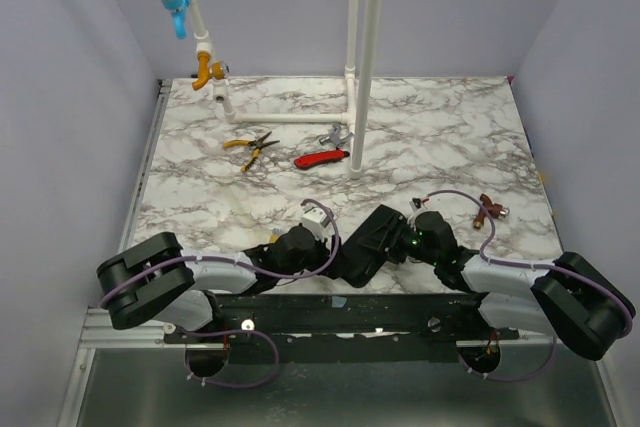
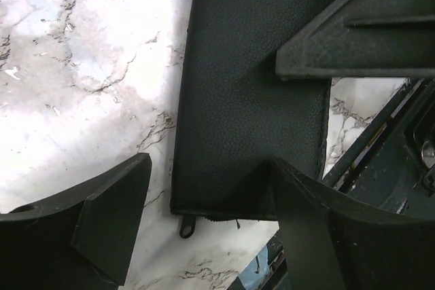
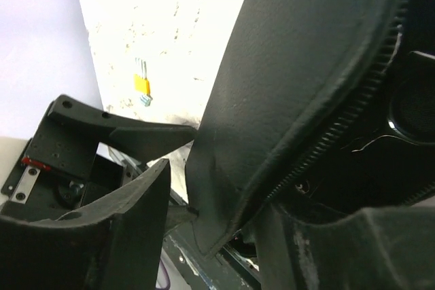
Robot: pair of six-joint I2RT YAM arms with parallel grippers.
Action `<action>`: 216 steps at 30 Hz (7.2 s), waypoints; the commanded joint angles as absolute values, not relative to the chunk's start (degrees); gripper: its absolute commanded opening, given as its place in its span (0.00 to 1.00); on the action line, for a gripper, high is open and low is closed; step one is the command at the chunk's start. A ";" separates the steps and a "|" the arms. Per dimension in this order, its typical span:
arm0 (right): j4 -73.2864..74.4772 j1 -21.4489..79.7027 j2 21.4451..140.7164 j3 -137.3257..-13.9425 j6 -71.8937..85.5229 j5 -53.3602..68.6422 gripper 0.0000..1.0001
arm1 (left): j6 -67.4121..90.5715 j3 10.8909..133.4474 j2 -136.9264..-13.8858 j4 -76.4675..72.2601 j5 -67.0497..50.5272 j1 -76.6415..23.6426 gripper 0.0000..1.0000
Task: Sort the hair-cutting tools
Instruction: Zip the hairdressing tool bag at the center of the board.
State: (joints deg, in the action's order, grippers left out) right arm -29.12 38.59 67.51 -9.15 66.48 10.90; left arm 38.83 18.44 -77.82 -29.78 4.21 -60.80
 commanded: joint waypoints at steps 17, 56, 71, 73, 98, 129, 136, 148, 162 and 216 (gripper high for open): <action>-27.02 38.32 66.33 -6.85 69.09 18.06 0.08 | 41.44 18.19 -73.91 -26.64 10.53 -60.03 0.72; -29.97 38.12 59.74 -6.84 67.84 22.06 0.01 | 32.99 15.23 -71.65 -24.29 -7.63 -59.60 0.53; -29.86 38.06 59.89 -6.53 67.34 21.24 0.00 | 32.91 15.27 -71.28 -23.23 -6.30 -59.23 0.04; -28.77 38.05 60.09 -6.72 66.79 20.21 0.01 | 33.21 15.19 -71.36 -23.12 -5.87 -59.24 0.00; -34.19 38.06 78.84 -7.73 69.89 6.22 0.01 | 29.34 21.47 -74.27 -12.81 -3.75 -66.04 0.00; -8.50 38.11 57.75 -10.65 61.56 6.16 0.61 | 28.28 30.57 -72.39 -3.90 -1.38 -70.93 0.91; 4.10 37.86 48.99 -14.67 57.78 -3.56 0.66 | 30.60 26.62 -60.76 1.38 9.48 -69.85 0.98; -4.44 34.44 66.31 -20.62 56.47 -8.76 0.68 | 34.10 31.65 -72.31 -12.96 5.53 -52.51 0.98; -9.25 35.14 71.04 -14.77 52.87 4.93 0.45 | 37.42 26.21 -80.53 -26.76 -7.96 -54.08 0.76; -26.28 58.90 70.53 -2.01 64.87 4.89 0.43 | 62.98 -4.13 -53.99 -37.17 1.61 -74.84 0.66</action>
